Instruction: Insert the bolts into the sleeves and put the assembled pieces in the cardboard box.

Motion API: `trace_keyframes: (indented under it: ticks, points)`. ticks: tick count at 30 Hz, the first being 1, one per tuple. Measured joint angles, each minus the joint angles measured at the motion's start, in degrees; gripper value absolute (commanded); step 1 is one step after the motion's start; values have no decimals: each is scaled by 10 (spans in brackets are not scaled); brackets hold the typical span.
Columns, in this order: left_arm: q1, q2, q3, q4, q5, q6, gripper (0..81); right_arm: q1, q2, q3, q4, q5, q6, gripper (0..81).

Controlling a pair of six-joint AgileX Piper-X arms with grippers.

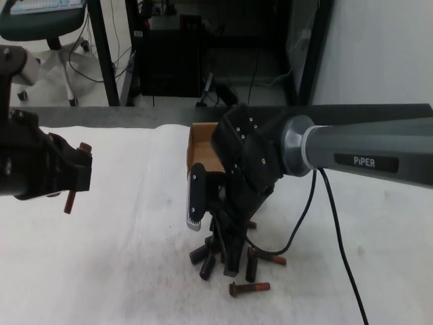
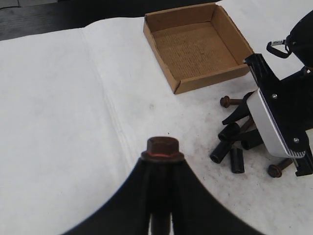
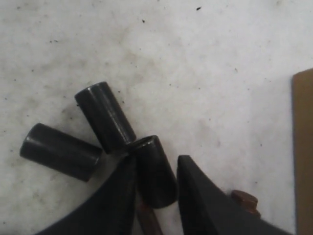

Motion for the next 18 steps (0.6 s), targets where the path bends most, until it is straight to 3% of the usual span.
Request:
trace_keyframes:
  ticks: [2, 5, 12, 18]
  points:
    - [0, 0, 0, 3, 0, 0, 3, 1, 0, -1, 2, 3, 0, 207]
    - [0, 0, 0, 4, 0, 0, 3, 6, 0, -1, 1, 17, 0, 4]
    - [0, 0, 0, 4, 0, 6, 3, 19, -12, 0, 0, 54, 2, 8]
    - [0, -2, 0, 4, 0, 6, 3, 5, -52, 6, 6, 45, 57, 8]
